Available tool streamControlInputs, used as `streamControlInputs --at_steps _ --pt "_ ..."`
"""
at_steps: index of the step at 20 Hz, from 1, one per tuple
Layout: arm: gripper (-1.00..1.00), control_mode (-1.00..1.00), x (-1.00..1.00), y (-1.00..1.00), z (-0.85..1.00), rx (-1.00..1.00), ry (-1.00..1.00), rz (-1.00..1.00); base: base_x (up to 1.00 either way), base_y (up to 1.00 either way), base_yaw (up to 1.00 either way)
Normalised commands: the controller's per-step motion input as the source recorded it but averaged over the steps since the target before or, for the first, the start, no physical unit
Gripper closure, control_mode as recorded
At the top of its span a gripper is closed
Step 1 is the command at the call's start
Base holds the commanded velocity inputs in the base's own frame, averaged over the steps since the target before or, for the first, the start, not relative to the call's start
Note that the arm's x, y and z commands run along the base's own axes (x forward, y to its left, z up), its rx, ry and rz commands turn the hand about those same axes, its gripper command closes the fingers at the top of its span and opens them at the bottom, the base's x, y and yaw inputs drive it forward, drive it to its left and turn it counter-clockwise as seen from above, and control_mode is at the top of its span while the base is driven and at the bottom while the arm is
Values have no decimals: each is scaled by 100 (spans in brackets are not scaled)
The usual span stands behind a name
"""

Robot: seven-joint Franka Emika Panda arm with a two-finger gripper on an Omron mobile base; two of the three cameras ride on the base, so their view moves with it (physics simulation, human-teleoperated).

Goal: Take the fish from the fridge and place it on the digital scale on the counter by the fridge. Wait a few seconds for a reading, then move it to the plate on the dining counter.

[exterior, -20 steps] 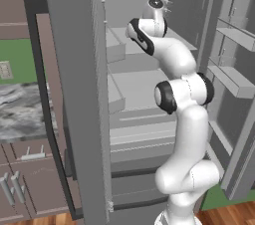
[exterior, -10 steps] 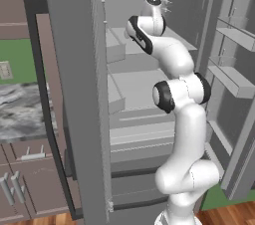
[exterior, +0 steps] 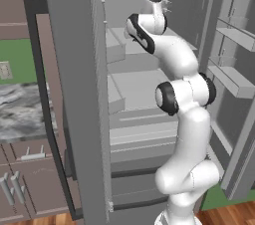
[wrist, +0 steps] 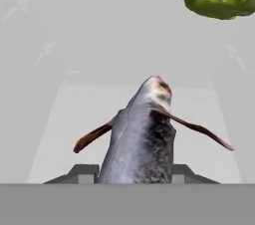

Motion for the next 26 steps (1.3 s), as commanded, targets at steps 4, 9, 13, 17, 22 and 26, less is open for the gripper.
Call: streamControlInputs --at_steps 4,9,13,17,22,26 --pt "100 -100 -99 3 -10 0 -25 0 0 0 0" --pt "100 -100 -100 0 -4 0 -24 0 0 0 0" --pt "100 -100 -100 0 -1 5 -2 0 0 0 0" --pt "100 -100 -100 0 0 9 0 -1 0 0 0" --pt "100 -100 -100 0 -2 9 0 -1 0 0 0" --pt "100 -100 -100 0 -29 0 0 -2 0 0 0"
